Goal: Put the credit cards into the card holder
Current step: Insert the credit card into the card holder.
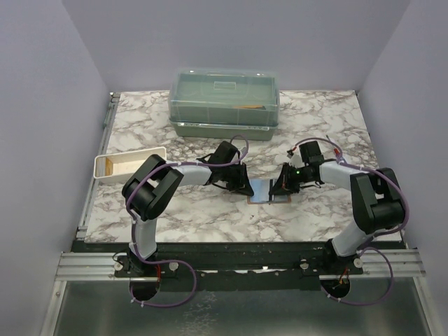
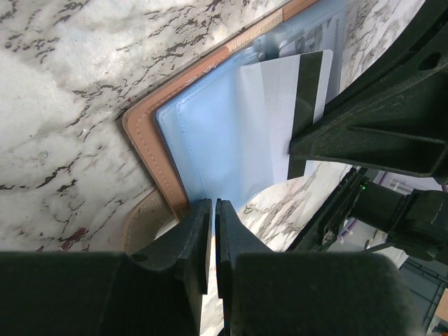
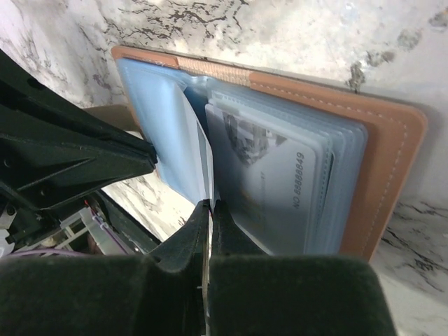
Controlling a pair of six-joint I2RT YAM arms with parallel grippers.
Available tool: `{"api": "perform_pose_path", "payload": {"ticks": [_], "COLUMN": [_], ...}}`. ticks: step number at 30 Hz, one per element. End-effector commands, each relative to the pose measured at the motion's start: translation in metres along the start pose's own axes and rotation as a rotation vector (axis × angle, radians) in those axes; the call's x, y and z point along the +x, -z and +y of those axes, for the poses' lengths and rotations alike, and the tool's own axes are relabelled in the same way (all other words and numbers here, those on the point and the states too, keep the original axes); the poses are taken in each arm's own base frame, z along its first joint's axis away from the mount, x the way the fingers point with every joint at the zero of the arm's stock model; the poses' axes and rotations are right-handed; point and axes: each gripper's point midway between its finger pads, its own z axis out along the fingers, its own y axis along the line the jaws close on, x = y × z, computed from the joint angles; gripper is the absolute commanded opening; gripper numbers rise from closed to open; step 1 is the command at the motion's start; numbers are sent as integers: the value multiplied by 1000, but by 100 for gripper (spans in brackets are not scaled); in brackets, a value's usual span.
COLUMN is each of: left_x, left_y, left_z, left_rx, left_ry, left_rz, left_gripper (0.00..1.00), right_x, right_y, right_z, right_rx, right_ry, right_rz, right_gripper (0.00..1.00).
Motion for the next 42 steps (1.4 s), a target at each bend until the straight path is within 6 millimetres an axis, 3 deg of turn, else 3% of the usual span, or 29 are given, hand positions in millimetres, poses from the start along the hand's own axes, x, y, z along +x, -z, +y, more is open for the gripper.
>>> {"api": "perform_pose_path", "payload": {"ticks": [1,5,11,14,23,30,35,42], "left_x": [2,-6,-10,-11,-6,-6,-8,-7], "left_y": [-1,6,15,17,17,5,7,7], "left_z": [14,0,-5,-4,7,26,24,21], "left_rx": [-46,-19,-17,-15,-39,-92,-90,-79], "left_ry": [-3,-23,-26,-22,-13,3,-3,-2], "left_rz": [-7,-29,-36,-39,-34,-38,-45,-39], "left_gripper": [15,18,22,23,23,19,19,19], "right_x": [9,-7,-12,-13,-23,-15,-29,-31], "right_y": [-8,-6,6,11,9,-11,9,18], "right_z": [-13,-17,-21,-20,-22,-6,-27,-18], "right_rx": [45,103,185,202,225,180,373,355], "right_ry": [1,20,32,30,60,117,106,108], "right_rz": [73,42,14,6,-14,36,-55,-86], "right_gripper": [2,8,35,43,48,49,61,63]}}
